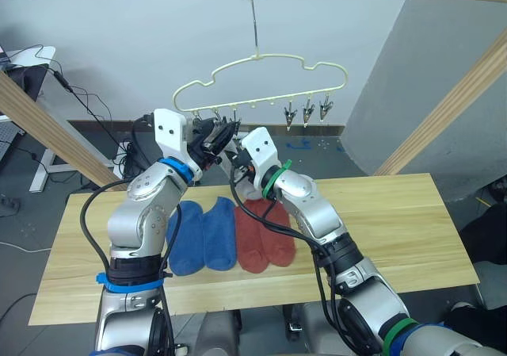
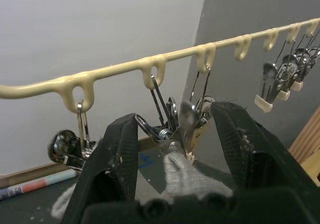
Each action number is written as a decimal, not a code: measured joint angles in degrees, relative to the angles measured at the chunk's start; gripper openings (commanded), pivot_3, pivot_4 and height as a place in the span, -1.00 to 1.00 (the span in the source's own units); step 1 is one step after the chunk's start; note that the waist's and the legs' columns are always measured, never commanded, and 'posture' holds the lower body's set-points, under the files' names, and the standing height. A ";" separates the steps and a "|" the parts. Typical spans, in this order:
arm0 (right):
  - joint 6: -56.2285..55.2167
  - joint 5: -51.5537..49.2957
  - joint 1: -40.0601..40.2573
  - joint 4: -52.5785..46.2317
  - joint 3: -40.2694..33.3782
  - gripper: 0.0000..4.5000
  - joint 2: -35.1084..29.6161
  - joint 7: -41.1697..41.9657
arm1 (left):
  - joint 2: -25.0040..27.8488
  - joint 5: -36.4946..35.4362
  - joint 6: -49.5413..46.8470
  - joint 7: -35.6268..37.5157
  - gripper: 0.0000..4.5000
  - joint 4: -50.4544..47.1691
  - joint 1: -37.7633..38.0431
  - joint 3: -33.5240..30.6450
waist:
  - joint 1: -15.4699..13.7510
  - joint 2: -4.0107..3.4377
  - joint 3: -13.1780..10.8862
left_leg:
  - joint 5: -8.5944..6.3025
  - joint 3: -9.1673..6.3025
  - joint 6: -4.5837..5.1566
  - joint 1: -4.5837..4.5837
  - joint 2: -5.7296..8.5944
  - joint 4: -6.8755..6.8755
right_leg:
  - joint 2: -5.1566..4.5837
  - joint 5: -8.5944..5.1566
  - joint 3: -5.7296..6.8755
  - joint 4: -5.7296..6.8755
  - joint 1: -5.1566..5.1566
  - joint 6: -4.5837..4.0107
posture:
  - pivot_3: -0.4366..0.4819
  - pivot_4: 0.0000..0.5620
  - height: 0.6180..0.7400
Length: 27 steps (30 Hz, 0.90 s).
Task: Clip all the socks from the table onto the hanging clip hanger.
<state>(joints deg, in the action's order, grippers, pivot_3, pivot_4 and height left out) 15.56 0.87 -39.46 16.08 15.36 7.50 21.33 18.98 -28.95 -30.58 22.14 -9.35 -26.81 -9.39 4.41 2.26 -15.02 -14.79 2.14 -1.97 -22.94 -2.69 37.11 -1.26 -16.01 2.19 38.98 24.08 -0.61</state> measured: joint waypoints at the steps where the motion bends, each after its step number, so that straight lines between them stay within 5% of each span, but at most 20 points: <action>1: 0.00 0.00 0.00 0.00 -0.01 -0.37 0.00 -0.01 | 0.49 0.09 0.04 0.20 0.14 -0.25 0.54 0.00 | 0.06 0.00 0.00 | 0.00 0.00 0.00 0.00 0.00 0.00 | 0.00 0.00 0.00 0.00 0.00 0.00 | -0.32 -0.06 1.00; 4: 0.38 0.07 0.05 -0.01 0.33 0.08 -0.08 0.37 | 2.08 1.15 1.39 1.55 0.14 -1.21 2.32 0.10 | 0.15 0.00 0.00 | 0.00 -0.01 0.00 0.00 0.00 -0.01 | 0.00 0.00 0.00 0.00 0.00 0.00 | -0.32 -0.05 1.00; 14: 9.24 0.73 10.36 -18.09 4.02 0.08 -12.13 6.57 | 0.86 10.31 12.05 0.82 0.14 -3.60 8.03 4.73 | -0.80 0.00 0.00 | -0.12 -0.01 0.20 0.00 0.02 -0.01 | -0.03 0.00 0.00 -0.01 0.00 0.00 | -0.39 -0.01 1.00; 27: 22.60 -5.05 16.94 -43.92 -0.31 0.08 -24.28 11.21 | -8.69 21.48 25.19 -5.41 0.14 1.65 7.88 11.44 | -0.12 -0.02 -0.05 | -0.12 -0.03 0.22 0.00 0.05 -0.01 | 0.01 -0.01 0.01 -0.03 -0.02 0.01 | -0.50 0.04 1.00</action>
<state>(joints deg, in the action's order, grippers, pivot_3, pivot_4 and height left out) 38.15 -4.18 -22.52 -27.84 15.05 -16.78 32.54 10.29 -7.47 -5.40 16.73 -7.70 -18.93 2.05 4.29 2.24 -15.07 -14.91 2.11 -1.75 -22.95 -2.64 37.10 -1.25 -16.02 2.20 38.95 24.07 -0.59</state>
